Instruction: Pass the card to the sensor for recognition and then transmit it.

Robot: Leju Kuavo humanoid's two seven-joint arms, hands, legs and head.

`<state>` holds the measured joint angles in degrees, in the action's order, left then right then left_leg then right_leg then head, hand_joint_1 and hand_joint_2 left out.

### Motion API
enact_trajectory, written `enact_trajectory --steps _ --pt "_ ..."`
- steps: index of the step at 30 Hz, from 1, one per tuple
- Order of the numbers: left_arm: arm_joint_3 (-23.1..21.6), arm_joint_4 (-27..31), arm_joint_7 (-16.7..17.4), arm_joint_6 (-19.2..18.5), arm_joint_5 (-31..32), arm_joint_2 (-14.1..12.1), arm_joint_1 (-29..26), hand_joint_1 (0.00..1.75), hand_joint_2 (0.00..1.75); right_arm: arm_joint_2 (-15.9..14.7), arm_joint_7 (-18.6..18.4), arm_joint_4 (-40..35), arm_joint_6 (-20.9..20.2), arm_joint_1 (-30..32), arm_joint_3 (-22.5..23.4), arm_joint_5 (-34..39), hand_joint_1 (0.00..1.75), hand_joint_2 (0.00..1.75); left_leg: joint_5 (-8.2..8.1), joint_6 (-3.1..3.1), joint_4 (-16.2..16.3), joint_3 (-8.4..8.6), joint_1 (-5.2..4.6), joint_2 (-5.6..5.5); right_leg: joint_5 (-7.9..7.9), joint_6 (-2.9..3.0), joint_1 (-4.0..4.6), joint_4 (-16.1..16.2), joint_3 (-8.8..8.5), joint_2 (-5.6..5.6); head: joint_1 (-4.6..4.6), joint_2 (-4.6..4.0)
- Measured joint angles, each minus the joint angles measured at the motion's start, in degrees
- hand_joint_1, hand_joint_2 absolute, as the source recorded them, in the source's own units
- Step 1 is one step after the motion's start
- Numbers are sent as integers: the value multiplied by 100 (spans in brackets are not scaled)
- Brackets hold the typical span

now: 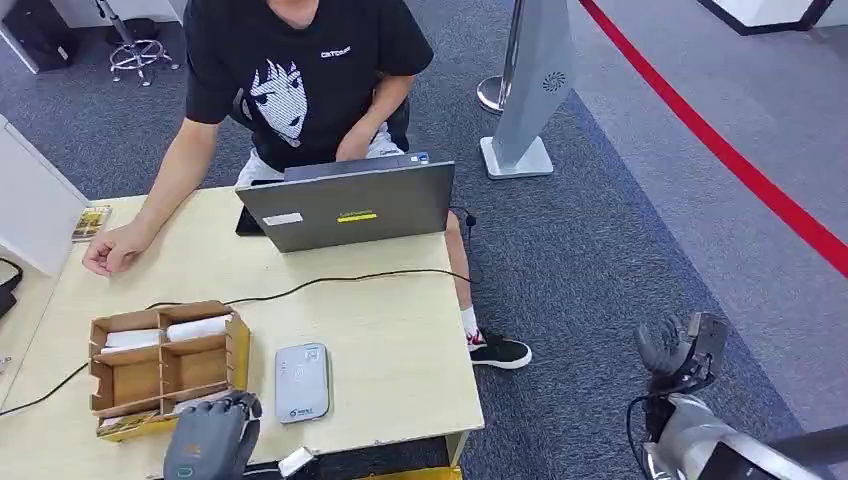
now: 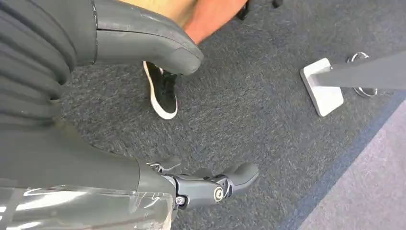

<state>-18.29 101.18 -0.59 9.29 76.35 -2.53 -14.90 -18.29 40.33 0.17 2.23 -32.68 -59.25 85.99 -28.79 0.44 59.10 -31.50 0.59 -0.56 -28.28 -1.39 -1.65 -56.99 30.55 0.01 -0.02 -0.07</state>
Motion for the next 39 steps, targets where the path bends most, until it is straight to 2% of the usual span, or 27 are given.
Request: enact_trajectory --steps 5,9,13,22,34,39 --pt "0 1276 -480 -505 380 262 369 175 175 52 0 -9 65 -61 -74 0 0 175 4 3 0 -5 0 -4 6 0 0 0 0 -3 0 0" --pt "2 2129 -367 -610 798 350 686 175 175 147 0 -11 116 -134 -188 0 0 175 6 4 0 -1 0 -2 8 0 0 0 1 -1 -2 0" --pt "35 2581 -264 -656 903 358 825 175 175 214 0 -11 120 -175 -271 0 0 175 10 4 -1 -3 1 -4 8 0 1 -2 1 -5 -2 0" --pt "83 2895 -251 -673 905 363 876 175 175 267 0 -11 120 -198 -319 0 0 175 10 4 0 -6 -1 -4 8 0 0 -1 2 -5 -2 2" --pt "109 2945 -249 -669 900 363 903 175 175 289 0 -11 120 -211 -337 0 0 175 11 4 -1 -6 0 -4 8 0 0 -1 3 -5 0 0" --pt "413 2943 -126 -726 865 356 972 175 175 315 -2 -11 122 -212 -378 0 0 175 11 4 -1 -5 0 -4 8 0 0 -1 4 -5 -2 0"
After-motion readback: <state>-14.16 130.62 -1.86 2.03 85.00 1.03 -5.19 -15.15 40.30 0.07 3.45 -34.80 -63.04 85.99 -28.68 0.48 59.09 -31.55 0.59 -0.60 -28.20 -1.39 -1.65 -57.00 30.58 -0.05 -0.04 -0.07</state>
